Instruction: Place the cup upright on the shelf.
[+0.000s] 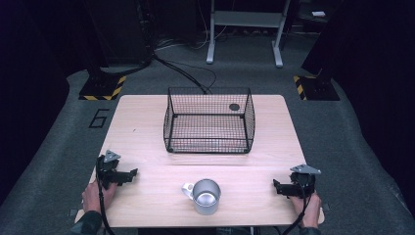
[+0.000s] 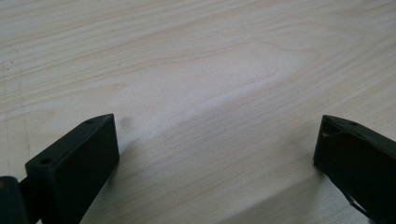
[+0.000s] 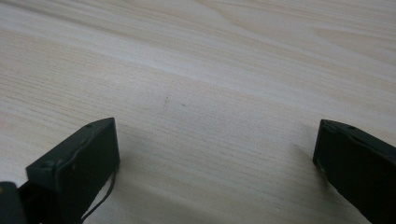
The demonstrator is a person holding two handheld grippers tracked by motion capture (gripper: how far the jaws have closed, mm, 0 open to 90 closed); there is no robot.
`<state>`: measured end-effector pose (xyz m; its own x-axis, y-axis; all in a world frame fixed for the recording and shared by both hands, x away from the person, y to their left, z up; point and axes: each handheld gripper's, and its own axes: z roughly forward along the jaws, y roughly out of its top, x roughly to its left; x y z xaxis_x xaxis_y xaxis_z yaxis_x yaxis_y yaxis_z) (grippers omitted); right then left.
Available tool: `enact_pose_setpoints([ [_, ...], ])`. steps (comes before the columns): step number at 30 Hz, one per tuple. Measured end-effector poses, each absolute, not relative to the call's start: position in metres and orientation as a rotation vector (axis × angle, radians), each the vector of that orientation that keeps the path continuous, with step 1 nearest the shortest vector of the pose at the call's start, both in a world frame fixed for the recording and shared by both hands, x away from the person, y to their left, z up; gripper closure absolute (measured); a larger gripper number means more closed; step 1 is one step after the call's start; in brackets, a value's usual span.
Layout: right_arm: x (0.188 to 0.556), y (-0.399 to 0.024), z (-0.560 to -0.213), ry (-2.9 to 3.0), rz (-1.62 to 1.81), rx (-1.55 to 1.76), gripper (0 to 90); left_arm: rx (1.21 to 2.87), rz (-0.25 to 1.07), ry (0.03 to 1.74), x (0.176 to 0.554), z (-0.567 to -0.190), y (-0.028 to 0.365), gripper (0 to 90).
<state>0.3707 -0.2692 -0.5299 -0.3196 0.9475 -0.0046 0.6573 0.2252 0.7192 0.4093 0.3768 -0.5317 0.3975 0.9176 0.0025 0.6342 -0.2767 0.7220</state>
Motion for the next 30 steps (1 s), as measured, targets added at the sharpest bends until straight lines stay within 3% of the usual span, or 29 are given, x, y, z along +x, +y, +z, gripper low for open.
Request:
enact_pose_setpoints([
  [30, 0.343, -0.201, -0.482, 2.232, 1.044, 1.219, 0.0, 2.004, 0.574, 1.320, 0.409, -0.532, 0.376, 0.1],
])
